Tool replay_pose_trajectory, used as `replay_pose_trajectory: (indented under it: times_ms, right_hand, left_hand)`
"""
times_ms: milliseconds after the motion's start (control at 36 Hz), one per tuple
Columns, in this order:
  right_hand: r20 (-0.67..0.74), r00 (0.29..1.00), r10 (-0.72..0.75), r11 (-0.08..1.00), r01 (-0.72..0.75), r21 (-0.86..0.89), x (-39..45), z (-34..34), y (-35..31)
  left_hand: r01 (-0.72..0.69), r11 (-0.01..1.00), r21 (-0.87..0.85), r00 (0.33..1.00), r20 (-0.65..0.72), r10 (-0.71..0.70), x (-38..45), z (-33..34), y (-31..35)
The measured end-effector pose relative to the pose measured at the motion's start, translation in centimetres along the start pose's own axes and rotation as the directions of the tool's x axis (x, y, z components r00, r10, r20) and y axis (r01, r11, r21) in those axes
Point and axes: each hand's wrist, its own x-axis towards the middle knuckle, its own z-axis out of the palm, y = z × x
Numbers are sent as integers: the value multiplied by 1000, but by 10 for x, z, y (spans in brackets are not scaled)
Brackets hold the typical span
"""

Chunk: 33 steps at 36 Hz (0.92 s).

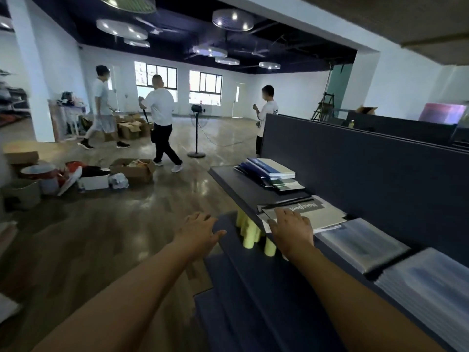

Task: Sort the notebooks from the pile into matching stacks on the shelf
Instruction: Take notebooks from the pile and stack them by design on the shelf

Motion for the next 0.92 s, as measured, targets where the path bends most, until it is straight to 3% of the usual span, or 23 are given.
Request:
replay_pose_trajectory:
  times_ms: [222,417,611,750,917]
  right_hand:
    - [-27,993,119,993,-119,12,94,17,-39]
    - [23,962,271,963,-270,-15,156,33,-43]
    - [9,925,379,925,-379,-35,211,44,-27]
    - [25,922,386,915,-378,-142,259,55,-5]
    - [18,886,463,886,-463,-21,302,59,16]
  left_hand:
    - [-121,992,45,992,-36,123,107,1,-58]
    - [-240,970,18,971,18,240,190,15,-87]
    - [-337,941,-29,941,13,337,262,31,-83]
    - [-399,916,-22,917,-12,399,308,37,-69]
    - [-433,901,-25,901,-24,432,366,41,-52]
